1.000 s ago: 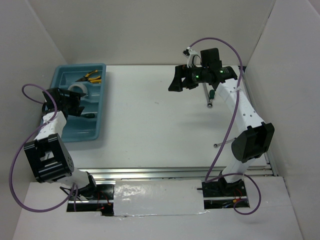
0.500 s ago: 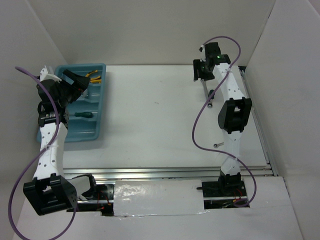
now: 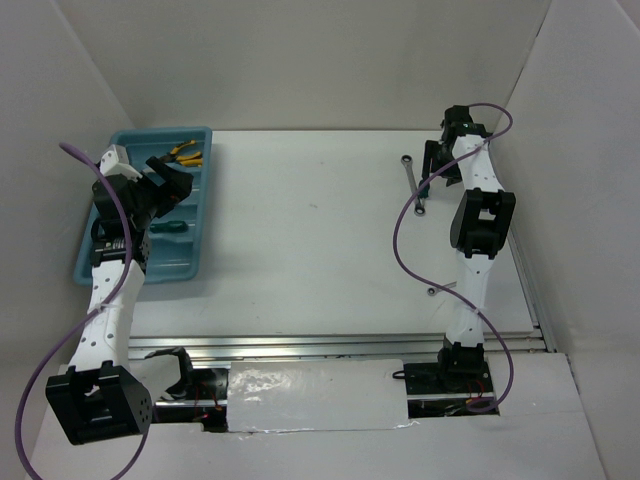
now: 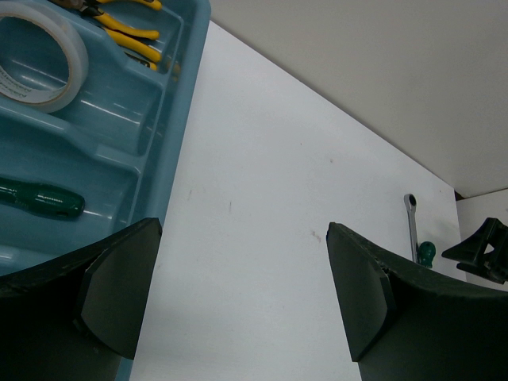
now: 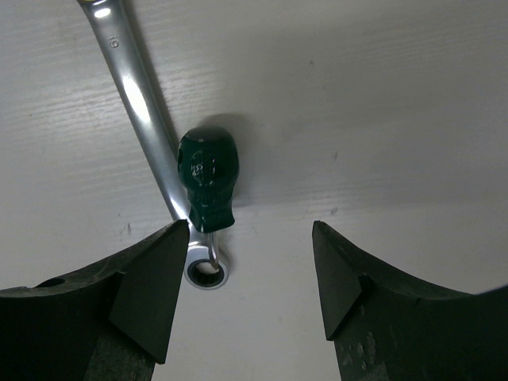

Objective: Sort the tools into containers

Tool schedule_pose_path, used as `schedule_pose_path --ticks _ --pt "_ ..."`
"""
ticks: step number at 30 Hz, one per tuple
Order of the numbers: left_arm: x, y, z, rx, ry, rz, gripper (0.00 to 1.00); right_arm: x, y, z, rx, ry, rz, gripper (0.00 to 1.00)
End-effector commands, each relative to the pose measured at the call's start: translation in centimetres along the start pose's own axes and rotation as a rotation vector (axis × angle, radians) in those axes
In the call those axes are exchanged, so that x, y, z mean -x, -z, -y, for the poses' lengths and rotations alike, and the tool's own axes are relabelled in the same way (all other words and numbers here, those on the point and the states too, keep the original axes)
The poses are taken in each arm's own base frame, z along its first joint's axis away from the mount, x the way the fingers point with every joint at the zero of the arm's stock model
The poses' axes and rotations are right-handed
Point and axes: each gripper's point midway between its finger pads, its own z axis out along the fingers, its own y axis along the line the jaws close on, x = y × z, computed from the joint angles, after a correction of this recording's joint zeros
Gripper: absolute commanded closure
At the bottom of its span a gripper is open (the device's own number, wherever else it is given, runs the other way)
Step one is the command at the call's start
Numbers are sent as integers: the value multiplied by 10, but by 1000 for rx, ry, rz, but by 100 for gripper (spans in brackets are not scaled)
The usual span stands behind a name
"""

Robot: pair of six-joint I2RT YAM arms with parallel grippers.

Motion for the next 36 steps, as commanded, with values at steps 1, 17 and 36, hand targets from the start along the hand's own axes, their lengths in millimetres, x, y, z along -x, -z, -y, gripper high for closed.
schedule_pose_path --ticks 1,17,36 --pt "19 4 15 -59 -66 83 1 -1 -13 -3 21 5 -20 29" --pt "-2 -2 19 -93 -74 -17 1 -9 -40 -11 57 27 -37 41" --pt "-4 -3 18 -86 -45 -28 4 -11 -43 -27 58 139 -35 81"
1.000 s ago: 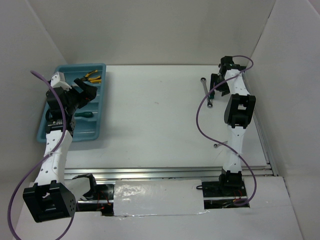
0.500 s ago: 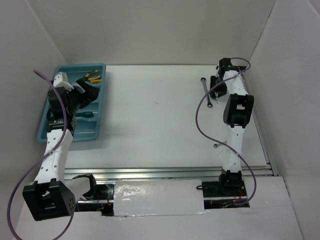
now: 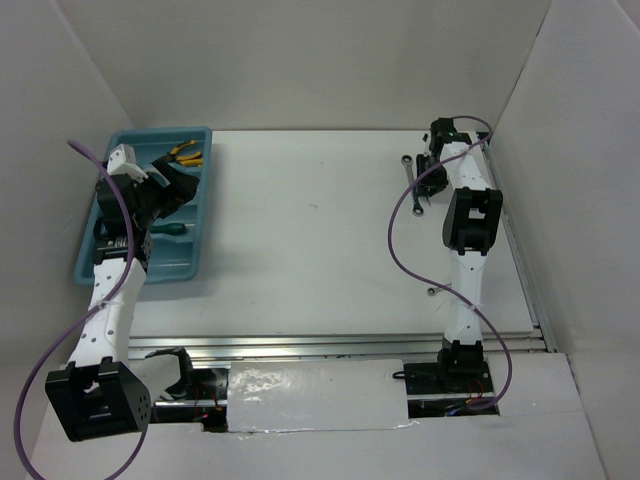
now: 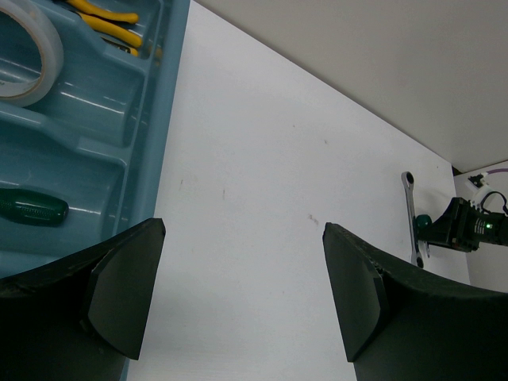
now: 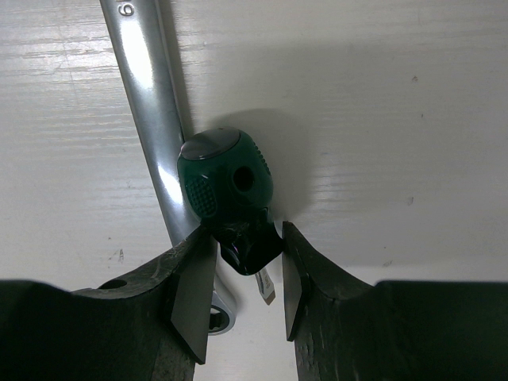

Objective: Sort the tools into containers

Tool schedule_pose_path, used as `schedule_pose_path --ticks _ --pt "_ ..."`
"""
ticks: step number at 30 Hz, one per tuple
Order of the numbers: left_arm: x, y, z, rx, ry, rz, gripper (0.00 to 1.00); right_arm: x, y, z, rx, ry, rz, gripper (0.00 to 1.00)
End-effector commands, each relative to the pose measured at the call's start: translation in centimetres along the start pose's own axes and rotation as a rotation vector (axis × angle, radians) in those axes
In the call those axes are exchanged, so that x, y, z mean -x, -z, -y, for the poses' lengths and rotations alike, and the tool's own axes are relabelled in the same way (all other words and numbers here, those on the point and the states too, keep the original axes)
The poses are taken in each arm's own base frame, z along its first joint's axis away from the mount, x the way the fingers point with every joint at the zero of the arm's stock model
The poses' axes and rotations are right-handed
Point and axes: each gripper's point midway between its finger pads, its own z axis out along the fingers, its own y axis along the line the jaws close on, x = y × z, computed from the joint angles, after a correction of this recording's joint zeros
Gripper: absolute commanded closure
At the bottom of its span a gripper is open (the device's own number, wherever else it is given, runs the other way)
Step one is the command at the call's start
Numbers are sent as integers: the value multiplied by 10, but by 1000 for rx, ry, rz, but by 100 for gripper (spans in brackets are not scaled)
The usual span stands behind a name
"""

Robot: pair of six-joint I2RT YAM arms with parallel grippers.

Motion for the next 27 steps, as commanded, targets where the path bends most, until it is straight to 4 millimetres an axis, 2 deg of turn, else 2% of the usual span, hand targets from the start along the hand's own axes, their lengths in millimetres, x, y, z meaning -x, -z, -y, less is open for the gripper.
schedule_pose_path --ticks 1,5,7,8,9,10,11,12,14,15,16,17,19,20,23,24,25,26,27 --pt "13 0 9 -23 1 33 6 14 7 -7 -3 31 49 84" --pt "26 1 15 -46 36 46 10 15 30 -13 19 37 66 100" --pt "24 2 21 -84 52 18 10 17 55 -19 49 56 95 100" --pt "23 4 23 -96 66 11 9 24 79 -22 62 64 140 100" --pt "20 4 25 -109 73 -1 9 19 84 -25 79 79 138 100" --pt "14 6 29 -146 81 -18 6 20 96 -35 120 95 156 100" --pt "9 10 34 -174 106 -34 4 24 122 -43 149 110 199 100" --pt "11 14 41 -217 108 -24 1 18 129 -51 188 133 192 100" --pt "1 22 57 -320 164 -57 1 9 164 -92 321 190 226 100" --pt "-4 25 63 -355 192 -73 1 5 174 -105 369 209 232 100" --pt "-14 28 69 -410 215 -104 1 -1 188 -127 455 238 240 100" --pt "-19 30 75 -436 289 -134 1 -7 211 -154 513 284 267 100" --pt "-36 30 80 -471 361 -186 1 -19 228 -185 599 322 273 100" --pt "-34 31 85 -488 405 -182 1 -31 249 -217 685 358 273 100" --pt "-38 33 100 -515 395 -169 1 -47 278 -264 815 393 264 100" --pt "-39 34 106 -526 373 -165 1 -55 293 -288 859 436 267 100" --pt "-38 38 118 -550 347 -163 1 -59 298 -299 878 457 266 100" --pt "-38 38 122 -547 334 -151 1 -60 306 -310 875 481 279 100" --pt "-41 40 127 -559 337 -158 1 -75 312 -332 885 531 270 100"
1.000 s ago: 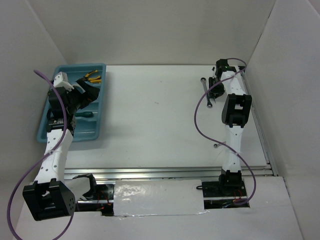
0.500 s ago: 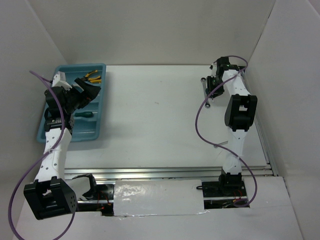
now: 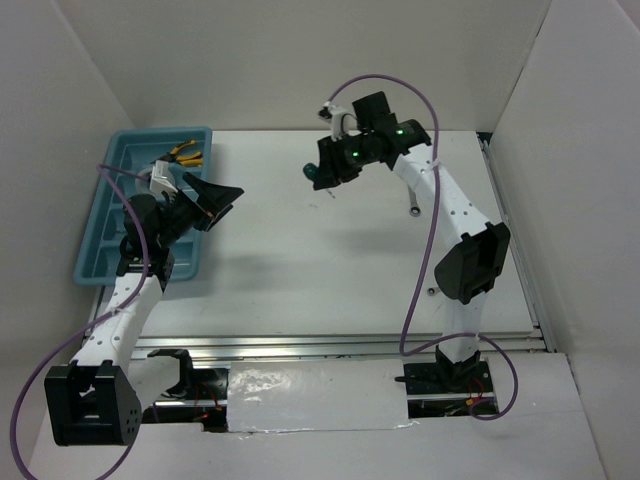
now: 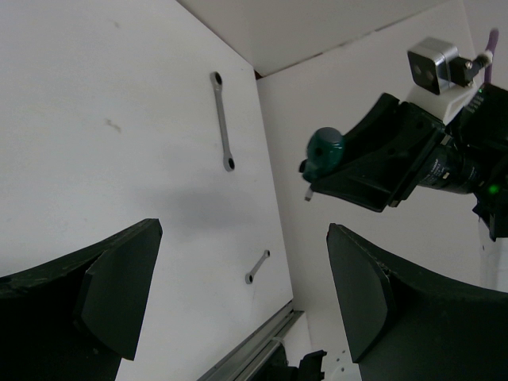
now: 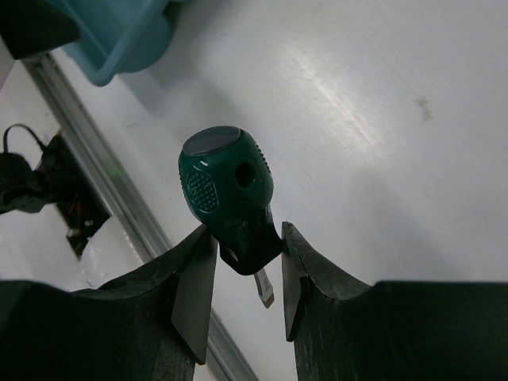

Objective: Sort the tools into containers

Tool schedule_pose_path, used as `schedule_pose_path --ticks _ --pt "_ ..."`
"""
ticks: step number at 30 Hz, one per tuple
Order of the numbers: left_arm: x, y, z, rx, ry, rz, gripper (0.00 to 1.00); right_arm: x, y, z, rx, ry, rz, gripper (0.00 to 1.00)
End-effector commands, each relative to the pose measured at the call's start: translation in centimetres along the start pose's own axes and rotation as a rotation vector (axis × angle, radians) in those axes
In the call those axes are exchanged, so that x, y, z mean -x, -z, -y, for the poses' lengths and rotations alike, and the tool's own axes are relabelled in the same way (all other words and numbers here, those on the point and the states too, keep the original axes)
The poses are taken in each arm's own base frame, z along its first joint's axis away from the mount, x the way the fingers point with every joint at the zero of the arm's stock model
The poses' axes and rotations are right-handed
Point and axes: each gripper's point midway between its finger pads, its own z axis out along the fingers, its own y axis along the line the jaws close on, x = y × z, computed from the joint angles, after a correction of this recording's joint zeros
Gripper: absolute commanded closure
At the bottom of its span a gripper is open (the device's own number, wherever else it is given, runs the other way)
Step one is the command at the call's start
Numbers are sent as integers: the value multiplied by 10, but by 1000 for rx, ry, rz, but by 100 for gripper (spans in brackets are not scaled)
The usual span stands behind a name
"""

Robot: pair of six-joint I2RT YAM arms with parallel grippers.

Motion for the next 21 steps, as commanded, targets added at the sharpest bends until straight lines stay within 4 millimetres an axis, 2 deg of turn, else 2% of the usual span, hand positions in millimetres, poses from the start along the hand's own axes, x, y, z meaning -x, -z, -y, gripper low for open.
schedule_pose_path --ticks 1,2,3,4,8,14,21 --pt "10 1 51 -139 -68 62 1 12 -11 -52 88 57 9 100" --pt "11 2 50 -134 -53 71 1 13 -14 -63 99 78 7 100" --pt "-2 -2 53 -142 -43 41 1 11 -18 -75 127 92 0 100" --pt "-6 -3 53 -143 -38 32 1 8 -23 -92 153 110 -12 100" --pt "-22 -10 44 -108 -2 -7 1 2 -36 -120 170 161 -32 100" --pt "-32 -17 44 -110 -2 -42 5 -9 -45 -138 194 189 -64 100" --pt "-42 -19 45 -119 0 -80 16 -14 -50 -137 184 195 -78 100"
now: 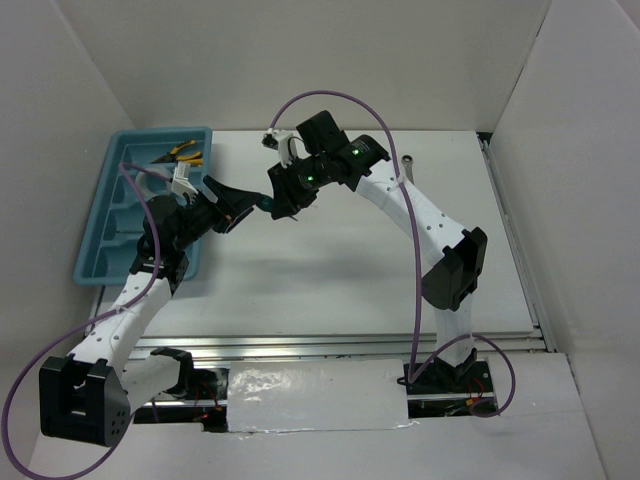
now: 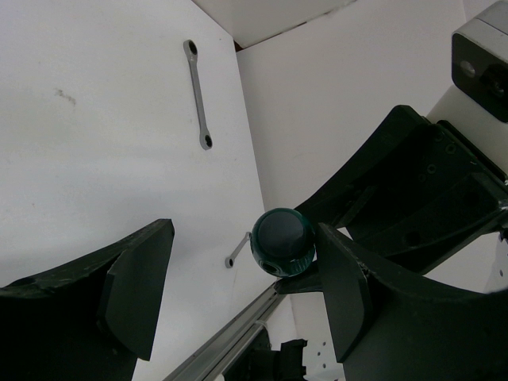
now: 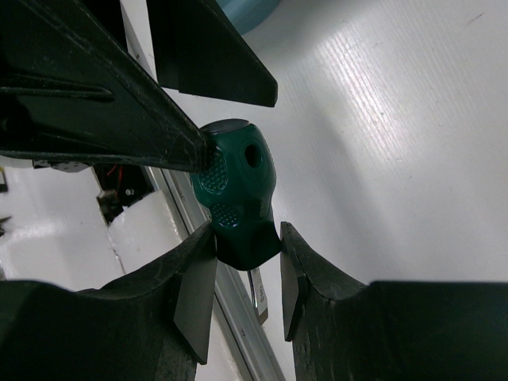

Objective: Sort the tools into containers

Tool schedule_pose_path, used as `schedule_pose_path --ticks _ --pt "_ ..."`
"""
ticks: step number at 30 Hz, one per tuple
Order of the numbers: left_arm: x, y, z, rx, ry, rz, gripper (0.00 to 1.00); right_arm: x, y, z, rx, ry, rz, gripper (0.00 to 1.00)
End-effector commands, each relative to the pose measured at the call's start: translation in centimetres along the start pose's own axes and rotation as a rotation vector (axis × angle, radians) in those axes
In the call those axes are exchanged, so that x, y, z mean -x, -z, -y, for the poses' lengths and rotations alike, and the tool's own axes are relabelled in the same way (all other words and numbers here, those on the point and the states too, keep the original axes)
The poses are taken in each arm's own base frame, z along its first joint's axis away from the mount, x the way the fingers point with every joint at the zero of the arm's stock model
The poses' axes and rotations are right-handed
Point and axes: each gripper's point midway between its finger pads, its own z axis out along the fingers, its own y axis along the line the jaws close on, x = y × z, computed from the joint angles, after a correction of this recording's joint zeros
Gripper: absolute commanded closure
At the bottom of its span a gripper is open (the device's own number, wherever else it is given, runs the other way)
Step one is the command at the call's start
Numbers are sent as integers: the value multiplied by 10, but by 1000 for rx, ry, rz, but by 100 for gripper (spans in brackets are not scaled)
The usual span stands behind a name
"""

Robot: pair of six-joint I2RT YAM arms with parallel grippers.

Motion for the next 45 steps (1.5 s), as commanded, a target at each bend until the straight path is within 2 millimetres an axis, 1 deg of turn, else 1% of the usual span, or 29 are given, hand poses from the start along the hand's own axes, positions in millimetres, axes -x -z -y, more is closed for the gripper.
schedule_pose_path --ticks 1,10,13,14,16,17,20,22,23,25,26,27,28,29,30,31,32,33,34,35,36,37,38,39,41,42,43,44,45 --pt "-3 -3 16 -56 -20 -16 16 8 -3 -3 3 20 16 100" --pt "-15 -7 29 -118 23 -76 24 7 -11 -4 -5 30 4 100" --pt "-15 -8 30 -123 33 -80 34 7 -12 -6 -3 33 2 100" --pt "-16 -8 30 -122 42 -85 42 7 -12 -6 -4 35 3 100" --pt "-18 -9 27 -119 51 -92 49 9 -12 -6 -8 38 9 100" --pt "-18 -9 27 -118 50 -93 57 9 -12 -7 -5 40 8 100" --pt "-19 -9 25 -108 48 -93 70 10 -11 -7 -6 43 11 100" --pt "-19 -9 24 -103 45 -94 75 11 -11 -9 -3 47 12 100" --pt "-19 -10 23 -102 28 -92 87 12 -10 -8 -7 43 16 100" --pt "-13 -9 22 -77 -5 -80 100 12 -8 -9 -12 43 15 84" --pt "-6 -8 21 -63 -85 -64 100 14 -2 -7 -11 36 24 52" --pt "0 -6 18 -32 -122 -57 100 13 1 -7 -3 26 22 35" --pt "25 -4 24 -5 -185 6 100 14 7 -4 -5 16 33 25" --pt "30 3 10 71 -284 -3 100 15 21 4 -14 -6 53 14" --pt "50 9 22 87 -376 42 100 18 30 11 -22 -15 76 9" --pt "69 22 0 216 -521 71 100 21 45 9 -6 -18 103 8" --pt "83 29 -2 270 -615 96 100 24 61 28 -31 -46 132 7" --pt "101 38 6 306 -707 130 100 20 66 36 -35 -67 134 7" --pt "120 49 3 365 -797 160 100 20 79 39 -41 -74 154 7" --pt "130 62 -9 453 -971 119 100 13 87 56 -58 -112 156 7" --pt "149 74 1 496 -1098 130 100 12 93 62 -68 -122 167 7" --pt "162 81 -4 558 -1286 77 100 10 100 65 -75 -130 177 7" --pt "161 88 -12 587 -1378 -7 100 2 103 74 -85 -156 172 7" --pt "173 96 -14 606 -1585 -94 100 1 106 75 -88 -159 178 7" --pt "175 106 -33 633 -1703 -230 100 -6 106 84 -102 -179 171 7" --pt "182 114 -43 660 -1740 -284 100 -6 106 83 -102 -176 175 7" --pt "183 109 -58 605 -1831 -400 100 -9 104 84 -98 -183 167 7" --pt "180 125 -73 595 -1812 -514 100 -9 103 82 -99 -178 166 7" --pt "182 123 -92 545 -1850 -627 100 -10 101 83 -100 -181 159 7"
